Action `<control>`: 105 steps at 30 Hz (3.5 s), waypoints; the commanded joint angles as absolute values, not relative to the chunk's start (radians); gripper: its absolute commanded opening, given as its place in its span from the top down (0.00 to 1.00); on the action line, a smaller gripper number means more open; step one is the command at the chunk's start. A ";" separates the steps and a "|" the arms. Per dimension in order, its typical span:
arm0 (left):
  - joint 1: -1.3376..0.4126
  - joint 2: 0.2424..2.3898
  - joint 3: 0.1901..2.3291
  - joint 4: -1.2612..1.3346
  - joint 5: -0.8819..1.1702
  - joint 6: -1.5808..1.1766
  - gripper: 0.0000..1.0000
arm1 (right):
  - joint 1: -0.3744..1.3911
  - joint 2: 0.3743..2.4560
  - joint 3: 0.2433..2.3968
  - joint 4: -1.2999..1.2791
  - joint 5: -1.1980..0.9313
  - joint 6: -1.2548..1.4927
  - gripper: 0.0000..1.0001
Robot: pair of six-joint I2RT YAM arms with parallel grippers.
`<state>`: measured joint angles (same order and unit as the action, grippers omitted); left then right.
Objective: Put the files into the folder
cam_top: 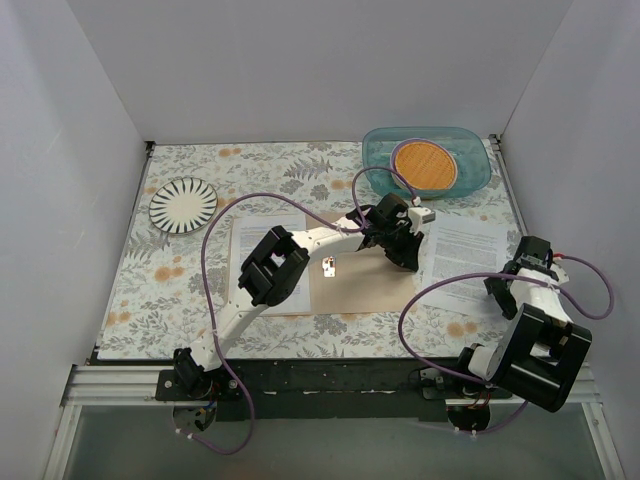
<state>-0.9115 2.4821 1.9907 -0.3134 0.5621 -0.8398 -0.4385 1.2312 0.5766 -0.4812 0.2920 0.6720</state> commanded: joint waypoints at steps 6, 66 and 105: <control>-0.913 2.474 2.016 -0.304 0.600 -0.870 0.71 | -0.428 1.270 0.499 -0.353 0.061 0.703 0.55; -0.923 2.611 2.216 -0.443 0.301 -0.785 0.71 | -0.417 1.338 0.568 -0.259 -0.038 0.638 0.06; -0.948 2.542 2.149 -0.502 0.256 -0.700 0.74 | -0.367 1.120 0.580 -0.206 -0.360 0.701 0.32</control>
